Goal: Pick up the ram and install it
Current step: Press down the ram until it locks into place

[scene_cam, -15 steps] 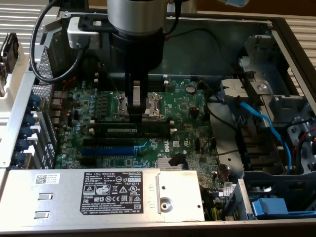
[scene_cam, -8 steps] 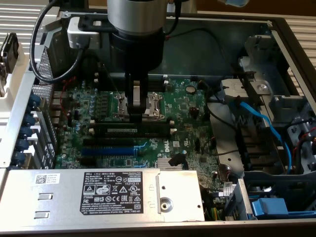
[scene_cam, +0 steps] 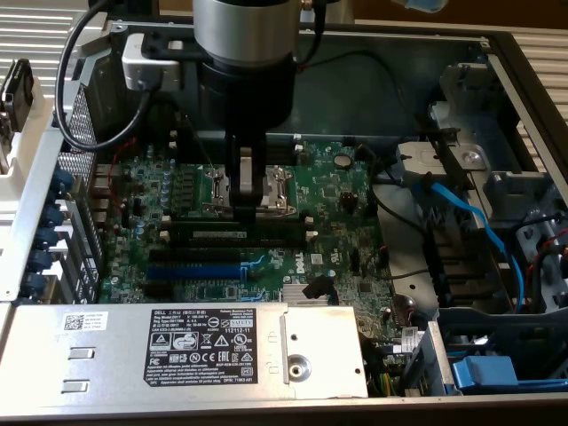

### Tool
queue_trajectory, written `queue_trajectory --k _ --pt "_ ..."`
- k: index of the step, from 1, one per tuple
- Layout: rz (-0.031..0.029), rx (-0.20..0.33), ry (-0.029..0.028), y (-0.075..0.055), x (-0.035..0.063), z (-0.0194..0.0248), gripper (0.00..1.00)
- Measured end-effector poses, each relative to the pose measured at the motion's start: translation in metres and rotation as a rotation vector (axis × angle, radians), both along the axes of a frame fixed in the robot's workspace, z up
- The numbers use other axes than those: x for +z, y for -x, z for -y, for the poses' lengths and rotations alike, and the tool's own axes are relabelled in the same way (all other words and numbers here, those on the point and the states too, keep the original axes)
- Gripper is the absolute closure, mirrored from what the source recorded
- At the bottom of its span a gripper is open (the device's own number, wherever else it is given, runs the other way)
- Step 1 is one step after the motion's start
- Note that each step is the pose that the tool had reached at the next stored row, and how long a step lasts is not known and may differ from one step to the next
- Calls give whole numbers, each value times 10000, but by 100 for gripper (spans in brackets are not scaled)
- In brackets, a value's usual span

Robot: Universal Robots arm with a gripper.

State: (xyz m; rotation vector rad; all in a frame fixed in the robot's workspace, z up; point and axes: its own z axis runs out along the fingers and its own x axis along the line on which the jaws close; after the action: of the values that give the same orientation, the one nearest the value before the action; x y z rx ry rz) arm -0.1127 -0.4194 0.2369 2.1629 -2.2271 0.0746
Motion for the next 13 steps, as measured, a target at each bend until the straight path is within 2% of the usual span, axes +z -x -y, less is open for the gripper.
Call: queue_trajectory --k 13 --pt "1 0 -1 -13 -22 0 90"
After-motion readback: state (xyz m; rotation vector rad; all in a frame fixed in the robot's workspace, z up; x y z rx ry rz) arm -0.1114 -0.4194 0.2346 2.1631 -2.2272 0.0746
